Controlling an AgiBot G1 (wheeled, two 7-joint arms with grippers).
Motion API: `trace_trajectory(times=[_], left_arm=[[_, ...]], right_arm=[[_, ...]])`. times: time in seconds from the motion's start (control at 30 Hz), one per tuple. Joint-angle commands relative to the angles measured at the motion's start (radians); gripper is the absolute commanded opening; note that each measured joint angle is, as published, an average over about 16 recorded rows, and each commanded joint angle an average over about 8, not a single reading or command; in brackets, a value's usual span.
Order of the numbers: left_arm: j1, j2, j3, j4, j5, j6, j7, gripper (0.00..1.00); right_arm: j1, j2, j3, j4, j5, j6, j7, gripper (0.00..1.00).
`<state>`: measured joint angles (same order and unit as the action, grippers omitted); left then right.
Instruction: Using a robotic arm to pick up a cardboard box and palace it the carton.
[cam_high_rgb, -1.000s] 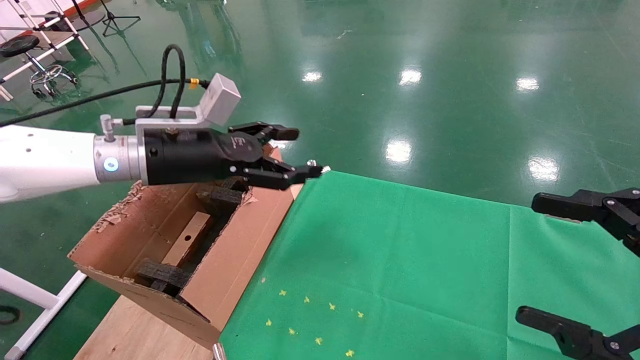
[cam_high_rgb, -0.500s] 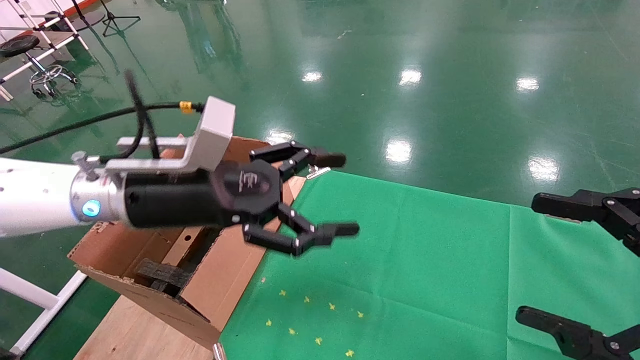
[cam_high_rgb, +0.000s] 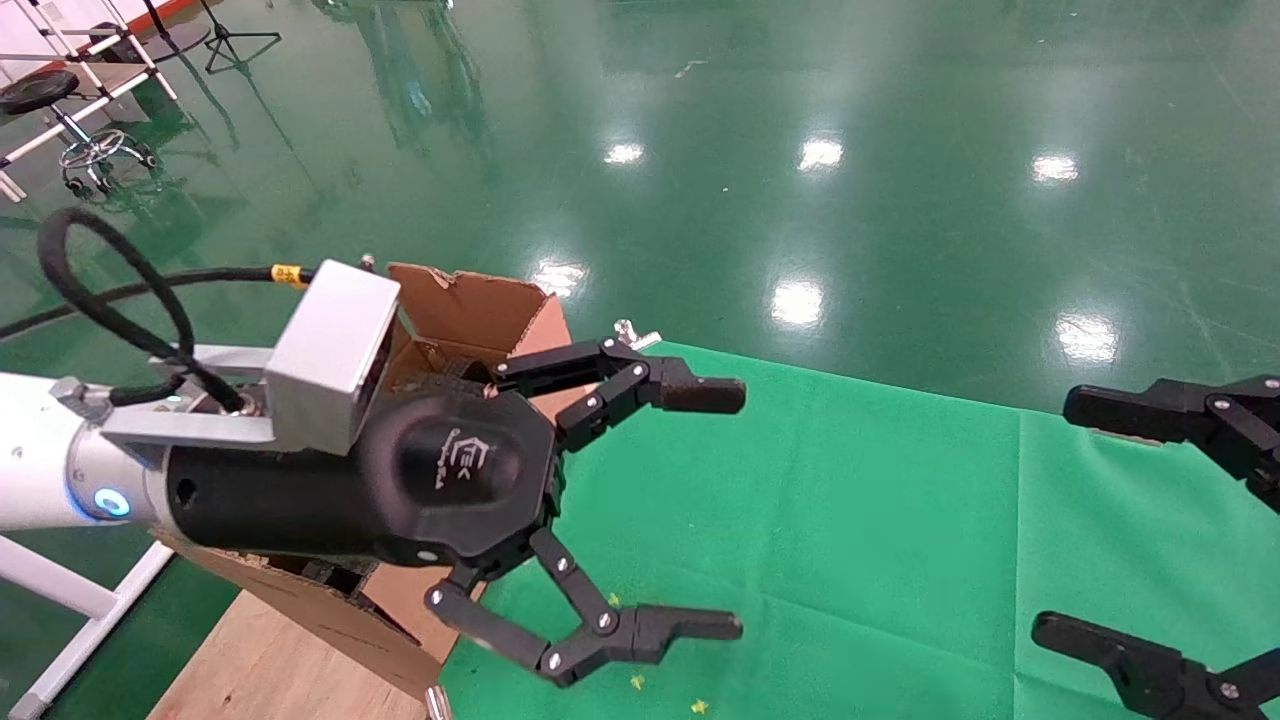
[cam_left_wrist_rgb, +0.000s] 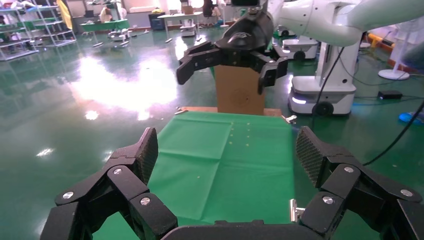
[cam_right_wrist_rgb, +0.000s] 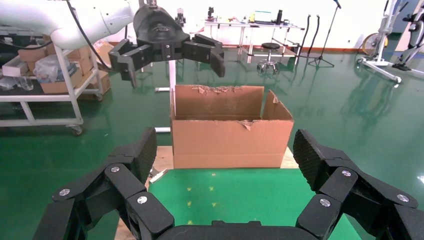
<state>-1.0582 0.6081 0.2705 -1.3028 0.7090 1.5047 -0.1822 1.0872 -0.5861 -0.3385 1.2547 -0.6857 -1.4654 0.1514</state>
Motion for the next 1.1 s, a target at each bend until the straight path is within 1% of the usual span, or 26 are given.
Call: trace_trajectory(times=[0.03, 1.1], left_arm=[[0.004, -0.001, -0.003, -0.004, -0.006, 0.002, 0.001, 1.0], [-0.018, 0.003, 0.01, 0.021, 0.024, -0.01, -0.007, 1.0]], right_arm=[[0.0, 0.0, 0.0, 0.0, 0.0, 0.0, 0.0, 1.0], [0.0, 0.0, 0.0, 0.0, 0.0, 0.0, 0.0, 1.0]])
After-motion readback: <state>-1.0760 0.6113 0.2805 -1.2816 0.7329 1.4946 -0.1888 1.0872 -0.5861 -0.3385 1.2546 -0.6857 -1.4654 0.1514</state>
